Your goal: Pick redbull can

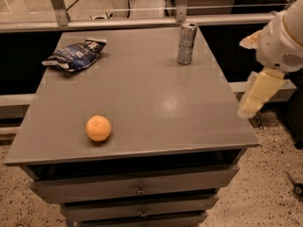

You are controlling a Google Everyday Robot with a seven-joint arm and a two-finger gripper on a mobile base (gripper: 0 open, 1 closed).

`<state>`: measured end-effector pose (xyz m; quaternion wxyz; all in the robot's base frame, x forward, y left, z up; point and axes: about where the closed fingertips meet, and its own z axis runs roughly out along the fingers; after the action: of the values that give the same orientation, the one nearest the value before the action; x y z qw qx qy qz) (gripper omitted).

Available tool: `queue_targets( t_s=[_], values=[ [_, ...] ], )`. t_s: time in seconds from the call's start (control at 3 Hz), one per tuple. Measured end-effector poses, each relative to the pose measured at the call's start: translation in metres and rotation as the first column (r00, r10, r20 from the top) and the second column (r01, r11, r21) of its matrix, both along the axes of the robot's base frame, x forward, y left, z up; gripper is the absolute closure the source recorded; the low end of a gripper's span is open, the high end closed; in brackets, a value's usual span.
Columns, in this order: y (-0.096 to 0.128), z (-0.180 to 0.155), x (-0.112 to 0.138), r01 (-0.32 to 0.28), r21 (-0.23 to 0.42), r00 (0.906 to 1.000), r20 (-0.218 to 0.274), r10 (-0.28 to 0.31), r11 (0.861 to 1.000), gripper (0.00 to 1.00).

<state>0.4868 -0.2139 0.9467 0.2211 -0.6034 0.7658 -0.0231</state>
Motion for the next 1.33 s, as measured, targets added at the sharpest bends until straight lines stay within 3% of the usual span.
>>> queue_targets(
  t_s=[0.33,0.67,1.0,1.33],
  values=[
    [0.002,-0.029,0.067,-0.018,0.102,0.9953,0.096,0.008,0.995,0.00],
    [0.009,-0.046,0.131,-0.039,0.218,0.9863,0.165,0.002,0.975,0.00],
    [0.023,-0.046,0.182,-0.047,0.351,0.9792,0.201,-0.027,0.935,0.00],
    [0.031,-0.042,0.218,-0.042,0.481,0.9744,0.214,-0.070,0.876,0.00]
  ],
)
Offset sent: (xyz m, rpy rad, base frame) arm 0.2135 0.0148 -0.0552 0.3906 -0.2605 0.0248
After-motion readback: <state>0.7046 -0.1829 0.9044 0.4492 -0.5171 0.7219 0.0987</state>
